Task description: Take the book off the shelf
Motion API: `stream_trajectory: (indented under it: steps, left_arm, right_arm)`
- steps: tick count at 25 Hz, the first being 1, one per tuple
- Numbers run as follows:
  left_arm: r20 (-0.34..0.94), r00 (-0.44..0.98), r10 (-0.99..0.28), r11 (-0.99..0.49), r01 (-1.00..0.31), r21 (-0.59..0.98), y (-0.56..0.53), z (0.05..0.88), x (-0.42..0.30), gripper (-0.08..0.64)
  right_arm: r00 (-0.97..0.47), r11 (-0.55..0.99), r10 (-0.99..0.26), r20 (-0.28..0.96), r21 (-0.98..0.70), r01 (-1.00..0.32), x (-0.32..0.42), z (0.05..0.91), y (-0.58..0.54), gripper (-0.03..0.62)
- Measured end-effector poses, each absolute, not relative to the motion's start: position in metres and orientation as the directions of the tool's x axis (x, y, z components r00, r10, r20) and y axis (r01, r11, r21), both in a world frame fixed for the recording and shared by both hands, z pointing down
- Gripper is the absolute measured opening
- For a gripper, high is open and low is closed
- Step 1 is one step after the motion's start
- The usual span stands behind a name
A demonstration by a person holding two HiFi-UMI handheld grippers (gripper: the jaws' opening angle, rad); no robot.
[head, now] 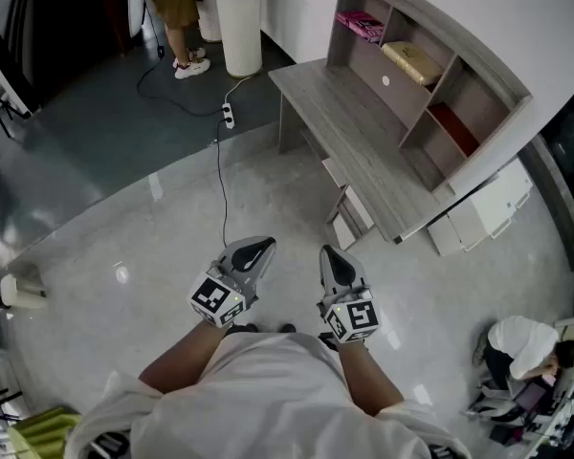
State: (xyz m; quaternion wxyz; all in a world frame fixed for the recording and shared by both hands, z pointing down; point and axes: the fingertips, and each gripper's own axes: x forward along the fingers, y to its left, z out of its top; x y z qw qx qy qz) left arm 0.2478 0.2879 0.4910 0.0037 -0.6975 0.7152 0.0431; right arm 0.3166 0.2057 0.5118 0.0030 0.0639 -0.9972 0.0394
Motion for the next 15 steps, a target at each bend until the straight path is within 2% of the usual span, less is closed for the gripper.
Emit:
stream_trajectory:
  steps: [11,15]
  left_arm:
    - [-0.059,-0.063,-0.996,0.054,-0.989,0.138,0.278,0.501,0.236,0.017]
    - [-0.057,-0.084,-0.995,0.073,-0.984,0.165,0.273,0.507,0.230,0.017]
  right_arm:
    - [-0.994,0.988,-0.109,0.024,-0.109,-0.111,0.312,0.521,0.192,0.014]
    - [-0.998,0.986,-0.062,0.021,-0.153,-0.064,0.312,0.526,0.186,0.014]
